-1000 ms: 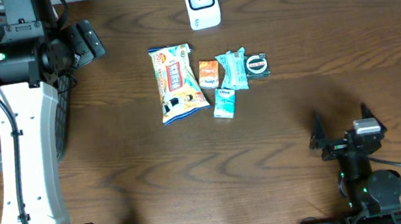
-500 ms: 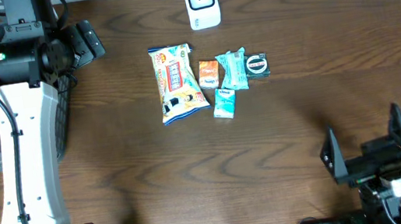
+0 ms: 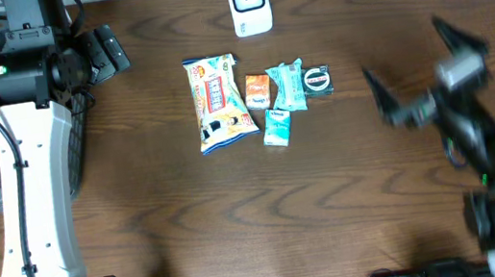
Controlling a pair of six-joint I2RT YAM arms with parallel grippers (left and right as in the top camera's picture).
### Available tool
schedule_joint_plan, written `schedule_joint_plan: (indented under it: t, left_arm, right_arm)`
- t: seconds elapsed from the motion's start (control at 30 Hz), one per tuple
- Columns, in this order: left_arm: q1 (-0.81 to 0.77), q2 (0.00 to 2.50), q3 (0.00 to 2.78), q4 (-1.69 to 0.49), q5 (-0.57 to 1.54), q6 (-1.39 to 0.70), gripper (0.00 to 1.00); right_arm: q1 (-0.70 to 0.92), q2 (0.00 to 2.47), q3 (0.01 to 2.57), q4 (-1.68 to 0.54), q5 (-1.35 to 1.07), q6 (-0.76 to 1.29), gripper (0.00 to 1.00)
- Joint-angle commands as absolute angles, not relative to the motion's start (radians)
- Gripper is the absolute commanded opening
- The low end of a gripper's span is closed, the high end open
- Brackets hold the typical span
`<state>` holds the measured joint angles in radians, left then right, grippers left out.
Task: Scan the item barcode
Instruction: 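Reach the right gripper to the yellow snack bag and grasp it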
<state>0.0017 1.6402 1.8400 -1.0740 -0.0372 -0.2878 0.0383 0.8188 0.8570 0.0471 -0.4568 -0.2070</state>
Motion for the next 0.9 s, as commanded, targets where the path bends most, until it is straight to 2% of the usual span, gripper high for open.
schedule_joint_plan:
  t: [0.0,0.17,0.3,0.43,0.53,0.7,0.87]
  left_arm:
    - [0.001,1.641,1.843,-1.076,-0.053,-0.29,0.98]
    - [0.001,1.641,1.843,-1.076,-0.053,-0.29,0.98]
    - [0.001,1.641,1.843,-1.076,-0.053,-0.29,0.98]
    - [0.001,1.641,1.843,-1.076,-0.053,-0.29,0.98]
    - [0.001,1.641,1.843,-1.076,-0.053,-0.29,0.98]
    - [0.001,1.641,1.843,-1.076,-0.053,-0.29,0.98]
    - [0.001,1.641,1.843,-1.076,-0.053,-0.29,0.98]
  right_arm:
    - [0.062,1.022,1.052,-0.083,-0.546,-0.241,0.99]
    - [0.102,1.317,1.278,-0.296,-0.788,-0.233,0.99]
    - [0.12,1.471,1.295,-0.301,-1.097,-0.102,0.99]
    - [0.143,1.601,1.295,-0.267,-1.179,-0.019,0.99]
    - [0.172,1.673,1.295,-0.234,-1.086,0.131,0.99]
    - [0.261,1.708,1.304,-0.284,-0.768,0.226,0.99]
    - [0.34,1.714,1.431,-0.438,-0.481,0.197,0.99]
